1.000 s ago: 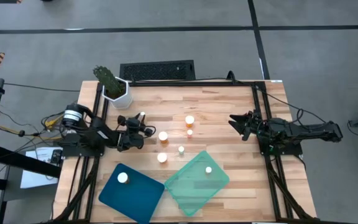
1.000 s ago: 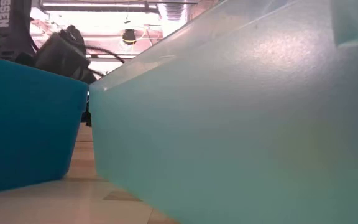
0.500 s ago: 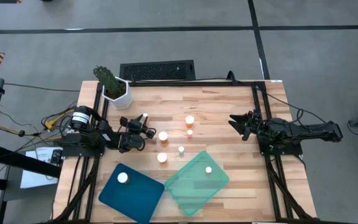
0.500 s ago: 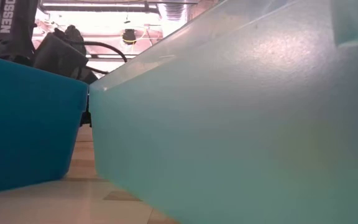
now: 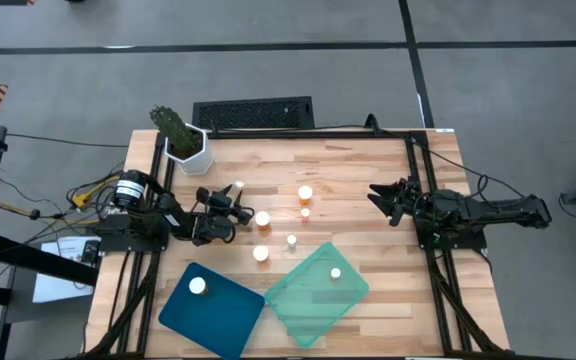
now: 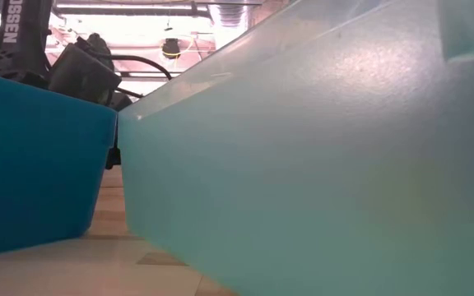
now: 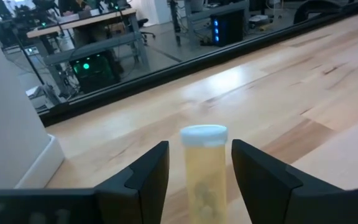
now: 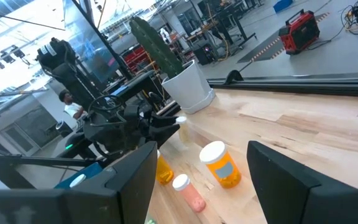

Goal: Pick and place medicine bottles into bin by pill shape (circle, oval)
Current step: Put the small yellow pill bottle into the green bin, then move the small yellow pill bottle to the top of the table

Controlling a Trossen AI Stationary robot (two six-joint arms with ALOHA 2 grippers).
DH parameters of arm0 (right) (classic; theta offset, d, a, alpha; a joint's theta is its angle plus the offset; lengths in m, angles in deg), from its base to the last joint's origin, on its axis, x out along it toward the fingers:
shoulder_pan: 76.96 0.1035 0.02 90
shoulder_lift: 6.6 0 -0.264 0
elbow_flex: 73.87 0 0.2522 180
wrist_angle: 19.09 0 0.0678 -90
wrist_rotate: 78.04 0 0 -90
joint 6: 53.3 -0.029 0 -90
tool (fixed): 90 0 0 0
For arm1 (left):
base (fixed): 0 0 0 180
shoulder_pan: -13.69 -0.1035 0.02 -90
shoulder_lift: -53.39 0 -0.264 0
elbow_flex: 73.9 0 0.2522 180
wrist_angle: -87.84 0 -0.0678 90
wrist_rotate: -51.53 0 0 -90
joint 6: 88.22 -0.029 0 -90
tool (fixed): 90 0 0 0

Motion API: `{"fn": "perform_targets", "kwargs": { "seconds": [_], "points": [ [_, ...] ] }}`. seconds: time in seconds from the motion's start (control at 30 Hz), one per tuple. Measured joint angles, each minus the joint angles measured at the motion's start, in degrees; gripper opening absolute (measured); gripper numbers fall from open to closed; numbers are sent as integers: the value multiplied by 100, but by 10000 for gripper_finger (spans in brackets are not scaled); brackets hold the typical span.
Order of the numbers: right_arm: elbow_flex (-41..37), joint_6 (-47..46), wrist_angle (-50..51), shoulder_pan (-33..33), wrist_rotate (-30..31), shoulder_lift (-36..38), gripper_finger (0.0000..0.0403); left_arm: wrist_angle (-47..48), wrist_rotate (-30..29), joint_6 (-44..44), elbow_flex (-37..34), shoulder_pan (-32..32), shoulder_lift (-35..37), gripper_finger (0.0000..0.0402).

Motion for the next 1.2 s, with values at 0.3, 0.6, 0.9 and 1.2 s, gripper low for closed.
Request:
{"fn": "perform_targets", "kwargs": {
  "seconds": [0.3, 0.6, 0.9, 1.2],
  "points": [
    [0, -5, 0, 1, 1, 0, 260, 6, 120, 72, 6, 0, 0, 155],
    [0, -21, 0, 0, 1, 0, 260, -624, 1305, -638, 90, -550, 579, 160],
    [-3, -23, -25, -1, 1, 1, 260, 5990, 3963, 164, 1964, -2324, 2235, 205],
    [-11, -24, -145, -1, 67, 1, 260, 7489, 5616, -649, 3131, -3327, 2242, 221]
  ]
}}
